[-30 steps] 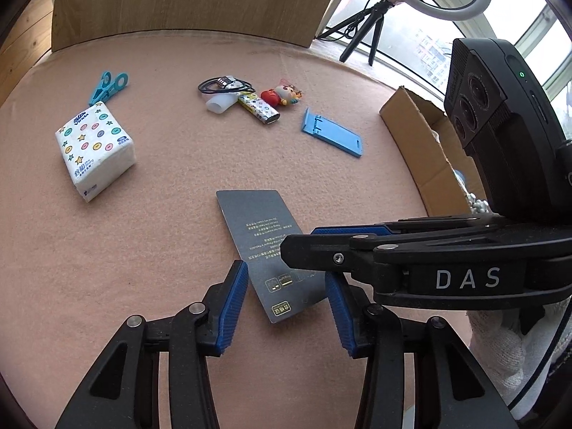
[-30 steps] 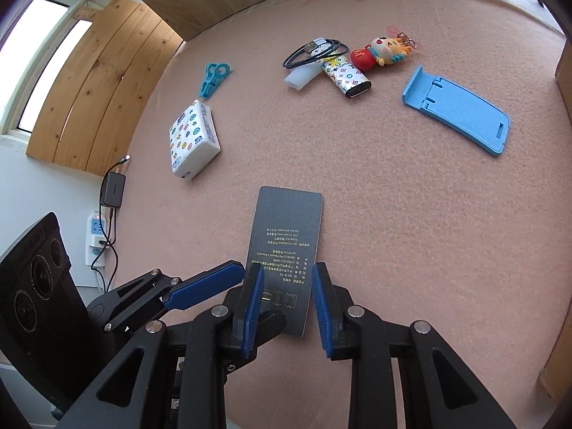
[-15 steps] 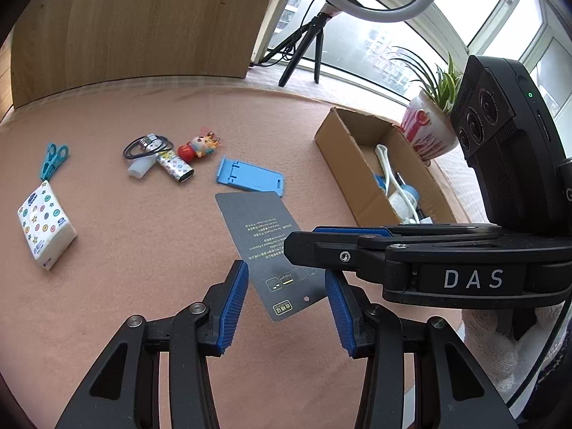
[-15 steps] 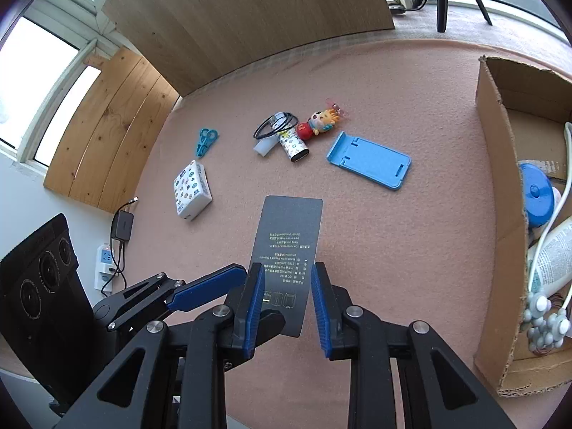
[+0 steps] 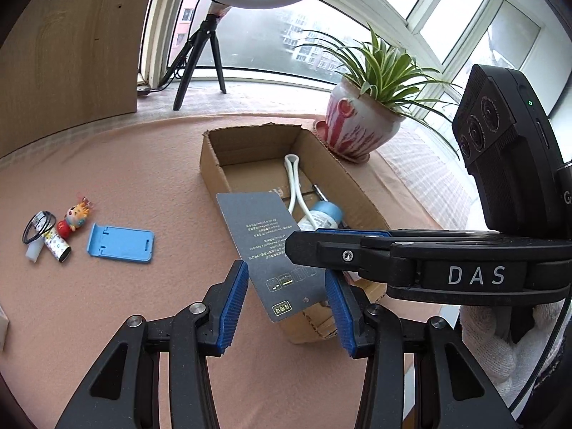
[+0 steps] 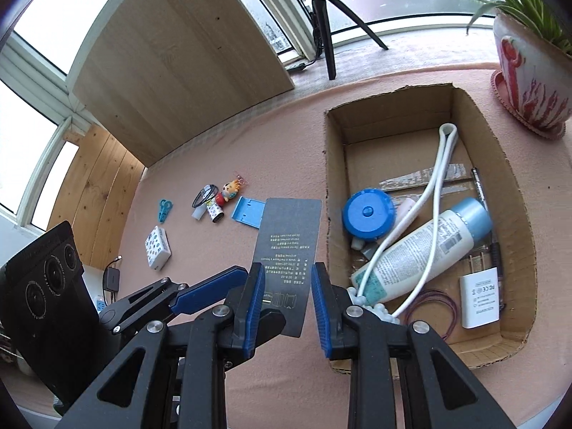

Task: Organize objects
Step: 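Carry the black card with the right gripper over the box, then drop the black card into the box by opening the right gripper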

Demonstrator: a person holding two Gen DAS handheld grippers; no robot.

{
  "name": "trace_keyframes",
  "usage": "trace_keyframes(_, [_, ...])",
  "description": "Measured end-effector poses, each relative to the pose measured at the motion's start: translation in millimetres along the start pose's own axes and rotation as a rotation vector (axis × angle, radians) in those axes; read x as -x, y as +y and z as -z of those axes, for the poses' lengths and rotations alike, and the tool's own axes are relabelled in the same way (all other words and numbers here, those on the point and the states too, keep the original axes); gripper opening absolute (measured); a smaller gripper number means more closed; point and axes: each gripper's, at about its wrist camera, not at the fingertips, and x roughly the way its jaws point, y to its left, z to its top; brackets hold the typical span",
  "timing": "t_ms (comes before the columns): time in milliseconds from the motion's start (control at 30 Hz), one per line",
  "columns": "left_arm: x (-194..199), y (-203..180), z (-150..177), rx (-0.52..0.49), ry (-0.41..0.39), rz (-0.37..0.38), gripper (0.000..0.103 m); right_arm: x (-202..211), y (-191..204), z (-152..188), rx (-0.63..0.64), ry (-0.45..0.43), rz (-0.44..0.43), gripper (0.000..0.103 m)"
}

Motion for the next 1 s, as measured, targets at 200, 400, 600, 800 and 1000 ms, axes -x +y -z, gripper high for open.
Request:
trace_keyframes(200, [-23.1,-28.7,-8.1,-0.050,0.021,0.028,0.048,18.8,-34.9,-1.7,-0.048,-0.028,0.027,0.024])
trace_keyframes(400, [-37.4,-49.8,-15.8,-0.111,0.023,0.010,0.048,29.4,-52.2,-3.5,-0.066,-0.049,0.046,0.024])
trace_keyframes(600, [-40.9,-58.2,-21.7,-0.142,0.004,-0.035,0.057,39.0,-60.2,-4.5,-0.062,-0.088,0.071,0.027])
trace_keyframes(800, [-35.6,-53.0,-22.6,-0.140,-0.004,-0.054,0.057,43.2,-66.9,-3.5,-0.078,-0.113,0.097,0.046])
trace_keyframes(1000, [-24.0,-48.6,-21.2,-0.142,-0.021,-0.079,0.057,42.5,-63.0,-3.9,-0.071,-0.117,0.098,0.047])
